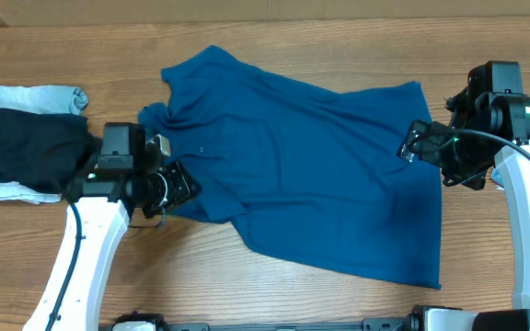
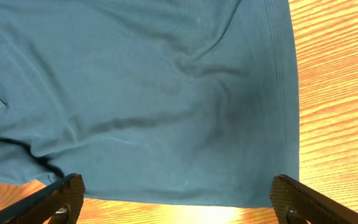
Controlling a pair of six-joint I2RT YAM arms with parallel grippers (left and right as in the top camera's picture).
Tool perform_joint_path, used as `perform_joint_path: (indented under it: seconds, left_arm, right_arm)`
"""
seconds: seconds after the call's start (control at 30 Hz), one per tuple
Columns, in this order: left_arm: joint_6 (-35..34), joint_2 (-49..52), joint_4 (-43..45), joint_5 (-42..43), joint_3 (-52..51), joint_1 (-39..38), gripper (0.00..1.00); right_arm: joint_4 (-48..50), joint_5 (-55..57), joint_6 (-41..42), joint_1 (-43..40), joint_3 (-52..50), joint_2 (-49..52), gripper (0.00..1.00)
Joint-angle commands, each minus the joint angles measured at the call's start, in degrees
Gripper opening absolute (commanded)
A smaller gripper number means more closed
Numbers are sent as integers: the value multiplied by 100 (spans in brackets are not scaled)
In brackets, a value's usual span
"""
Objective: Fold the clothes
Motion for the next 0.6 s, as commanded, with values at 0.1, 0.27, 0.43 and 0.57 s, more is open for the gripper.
perform_joint_path:
  seconds: [0.1,0.27,0.43,0.57]
  left_arm:
    - [-275,275,431,-881,-802,-44,70]
    - [-295,667,1211,-962,-1224,-26,70]
    - [-293,1104,1810,-1143,-1224,-31,46]
    - [-289,1132,1880,-1272,-1224,-31,29]
  right_arm:
    - [33,35,-66,20,4,-31,100]
    - [35,35,-66,20,4,-31,100]
    - [-11,37,-63,20,4,-31,100]
    - [-7,35,-63,20,4,-31,100]
